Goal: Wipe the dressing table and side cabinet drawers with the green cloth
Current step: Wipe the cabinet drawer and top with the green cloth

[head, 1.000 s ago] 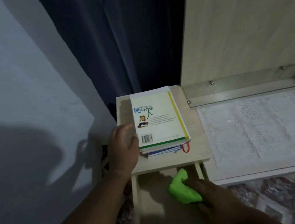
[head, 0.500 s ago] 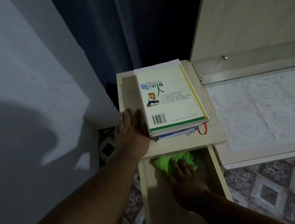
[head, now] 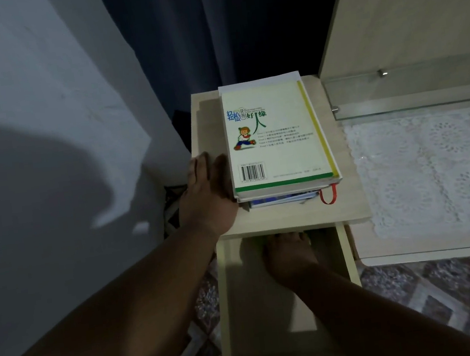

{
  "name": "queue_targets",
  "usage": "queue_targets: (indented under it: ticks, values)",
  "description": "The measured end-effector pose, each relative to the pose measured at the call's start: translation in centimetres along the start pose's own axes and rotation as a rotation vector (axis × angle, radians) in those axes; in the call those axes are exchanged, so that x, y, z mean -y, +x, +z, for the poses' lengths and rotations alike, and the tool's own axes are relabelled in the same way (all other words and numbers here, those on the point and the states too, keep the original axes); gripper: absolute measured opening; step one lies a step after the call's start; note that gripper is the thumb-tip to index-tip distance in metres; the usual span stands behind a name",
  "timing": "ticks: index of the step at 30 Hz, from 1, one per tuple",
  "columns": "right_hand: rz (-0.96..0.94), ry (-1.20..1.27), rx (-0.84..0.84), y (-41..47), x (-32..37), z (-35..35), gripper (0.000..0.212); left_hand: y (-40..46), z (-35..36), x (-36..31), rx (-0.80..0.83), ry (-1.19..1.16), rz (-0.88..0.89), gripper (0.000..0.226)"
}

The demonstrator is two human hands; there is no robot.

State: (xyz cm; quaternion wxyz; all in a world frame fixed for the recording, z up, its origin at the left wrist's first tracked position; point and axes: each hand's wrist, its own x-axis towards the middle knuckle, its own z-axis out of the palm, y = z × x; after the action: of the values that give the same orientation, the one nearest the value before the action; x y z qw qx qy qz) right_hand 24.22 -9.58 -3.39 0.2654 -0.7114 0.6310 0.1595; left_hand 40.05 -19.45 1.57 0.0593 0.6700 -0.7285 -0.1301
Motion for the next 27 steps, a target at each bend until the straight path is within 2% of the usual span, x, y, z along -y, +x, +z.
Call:
queue_targets:
  ticks: [3,6,8,11,13,16,18,23,25,27]
  values:
    - [-0.195,0.093,-0.028,-0.6,1.2,1.0,0.052,-0.1,-0.3,0.0,0.021,-0.007,0.004,0.087]
    - [-0.405,-0.032,0.018,-3.3,0.7,3.3,0.052,-0.1,-0.4,-0.1,0.033,-0.017,0.004,0.086]
    - [-0.323,-0.074,0.047,-4.6,-0.5,3.9,0.056,-0.1,-0.5,-0.2,0.032,-0.008,0.000,0.086]
    - [0.002,-0.050,-0.047,-4.7,-1.7,3.0,0.061,-0.2,-0.7,-0.4,0.026,-0.010,0.001,0.085]
    - [0.087,-0.012,-0.074,-3.8,-1.1,2.2,0.064,-0.2,-0.9,-0.5,0.028,-0.008,0.001,0.085]
    - [0.012,0.061,-0.103,-2.4,1.6,2.3,0.063,-0.4,-0.9,-0.5,0.038,0.004,0.001,0.087]
    - [-0.072,0.027,-0.127,-2.1,3.0,2.6,0.058,-0.3,-1.0,-0.5,0.037,0.002,0.002,0.086]
    - [-0.168,-0.031,0.050,-5.0,1.1,2.7,0.063,-0.3,-1.1,-0.5,0.035,-0.005,0.006,0.082]
    - [-0.112,-0.015,0.086,-6.1,-0.6,3.0,0.062,-0.3,-1.0,-0.5,0.036,-0.004,-0.001,0.081]
    - [0.005,-0.034,0.049,-5.9,-1.9,2.7,0.064,-0.3,-0.9,-0.5,0.023,-0.006,-0.006,0.078]
